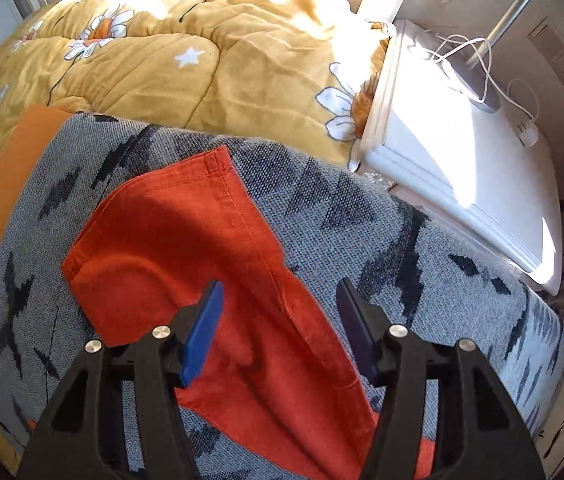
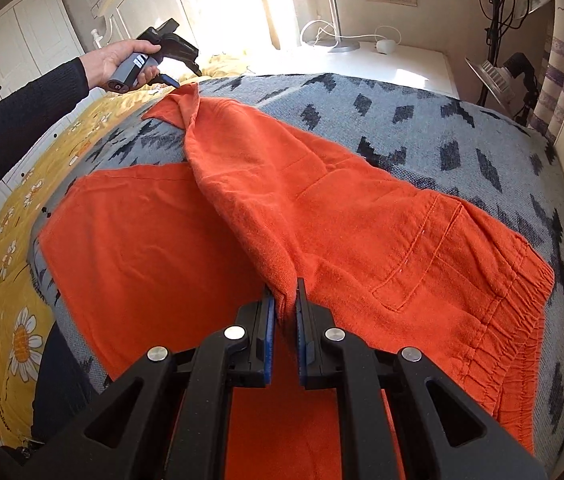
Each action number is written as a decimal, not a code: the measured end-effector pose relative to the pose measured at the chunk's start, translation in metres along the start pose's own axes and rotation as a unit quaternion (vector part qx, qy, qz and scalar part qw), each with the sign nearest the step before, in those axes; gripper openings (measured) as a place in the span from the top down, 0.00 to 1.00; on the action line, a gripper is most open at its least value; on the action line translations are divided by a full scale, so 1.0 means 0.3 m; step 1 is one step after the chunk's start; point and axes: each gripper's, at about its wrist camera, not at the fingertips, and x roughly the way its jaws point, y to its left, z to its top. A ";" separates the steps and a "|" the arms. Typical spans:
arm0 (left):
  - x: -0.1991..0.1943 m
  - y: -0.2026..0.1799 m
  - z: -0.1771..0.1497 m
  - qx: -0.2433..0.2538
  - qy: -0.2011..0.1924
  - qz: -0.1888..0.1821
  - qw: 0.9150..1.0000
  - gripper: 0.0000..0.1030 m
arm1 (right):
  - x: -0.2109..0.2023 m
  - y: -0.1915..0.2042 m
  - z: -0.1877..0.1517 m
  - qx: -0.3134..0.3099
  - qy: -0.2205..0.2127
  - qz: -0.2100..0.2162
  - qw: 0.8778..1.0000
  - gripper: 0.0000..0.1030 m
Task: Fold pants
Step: 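Lift the held leg with the right tool over the other leg while the left tool grasps a leg end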
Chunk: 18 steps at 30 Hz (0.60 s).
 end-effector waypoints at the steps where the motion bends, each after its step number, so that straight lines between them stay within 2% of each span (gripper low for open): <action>1: 0.020 0.002 0.006 0.001 0.009 0.020 1.000 0.50 | 0.003 -0.002 0.001 0.000 0.001 -0.002 1.000 0.91; 2: 0.031 0.013 0.011 -0.002 0.018 0.023 1.000 0.76 | 0.007 -0.005 0.001 0.001 0.002 -0.003 1.000 0.91; 3: 0.025 0.038 0.013 -0.010 0.020 0.014 1.000 0.86 | 0.009 -0.008 0.002 0.002 0.003 -0.004 1.000 0.91; 7: -0.113 0.183 -0.029 -0.055 -0.009 -0.070 0.996 0.91 | -0.005 -0.020 0.014 -0.014 -0.001 -0.010 1.000 0.92; 10: -0.250 0.365 -0.162 -0.098 -0.037 -0.142 0.984 0.91 | -0.045 -0.025 0.031 -0.031 -0.006 -0.014 0.999 0.92; 13: -0.372 0.563 -0.393 -0.123 -0.071 -0.190 0.971 0.91 | -0.106 -0.021 0.030 -0.052 -0.010 -0.016 0.998 0.92; 15: -0.421 0.701 -0.616 -0.152 -0.091 -0.225 0.958 0.91 | -0.146 -0.018 0.011 -0.067 -0.008 -0.016 0.998 0.91; 18: -0.398 0.870 -0.934 -0.196 -0.088 -0.250 0.944 0.91 | -0.183 -0.029 -0.050 -0.071 0.007 -0.010 0.997 0.91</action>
